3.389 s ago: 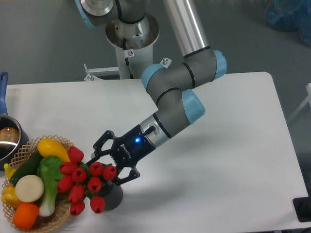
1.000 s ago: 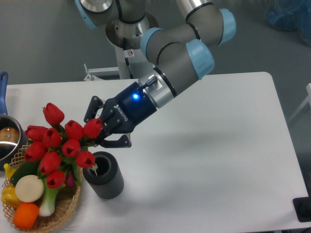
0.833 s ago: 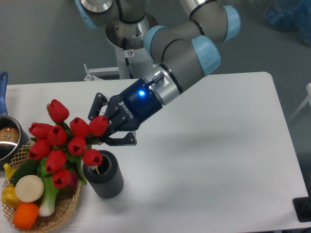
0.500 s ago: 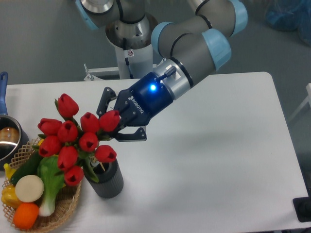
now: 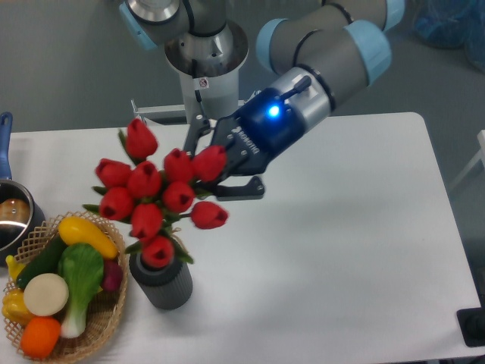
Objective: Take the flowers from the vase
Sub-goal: 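Carry the tulip bunch away from the vase over the open table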
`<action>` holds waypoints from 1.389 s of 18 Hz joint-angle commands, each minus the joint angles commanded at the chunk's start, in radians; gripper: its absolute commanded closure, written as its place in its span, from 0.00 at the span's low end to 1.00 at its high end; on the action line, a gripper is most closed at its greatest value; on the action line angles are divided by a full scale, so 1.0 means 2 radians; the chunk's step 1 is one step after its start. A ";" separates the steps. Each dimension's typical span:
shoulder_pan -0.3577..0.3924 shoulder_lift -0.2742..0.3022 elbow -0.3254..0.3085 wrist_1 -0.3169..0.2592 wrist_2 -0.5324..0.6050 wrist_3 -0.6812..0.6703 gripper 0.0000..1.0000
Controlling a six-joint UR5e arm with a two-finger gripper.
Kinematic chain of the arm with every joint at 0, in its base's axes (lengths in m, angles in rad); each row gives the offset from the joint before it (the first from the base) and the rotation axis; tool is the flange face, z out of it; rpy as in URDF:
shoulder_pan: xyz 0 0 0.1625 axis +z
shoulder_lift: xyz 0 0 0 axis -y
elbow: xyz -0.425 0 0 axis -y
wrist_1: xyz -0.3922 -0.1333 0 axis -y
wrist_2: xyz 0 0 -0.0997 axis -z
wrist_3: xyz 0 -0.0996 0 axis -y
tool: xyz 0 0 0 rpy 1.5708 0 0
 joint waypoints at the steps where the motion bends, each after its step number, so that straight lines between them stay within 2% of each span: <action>1: 0.008 0.002 0.002 -0.001 0.002 0.000 1.00; 8: 0.068 0.006 0.023 -0.001 0.005 0.005 1.00; 13: 0.099 0.012 0.031 -0.001 0.014 0.060 1.00; 16: 0.101 0.021 0.024 -0.003 0.096 0.116 1.00; 18: 0.101 0.038 0.009 -0.004 0.158 0.128 1.00; 21: 0.096 0.049 -0.002 -0.006 0.208 0.130 1.00; 23: 0.094 0.060 -0.009 -0.019 0.255 0.130 1.00; 25: 0.072 0.061 -0.011 -0.038 0.304 0.129 1.00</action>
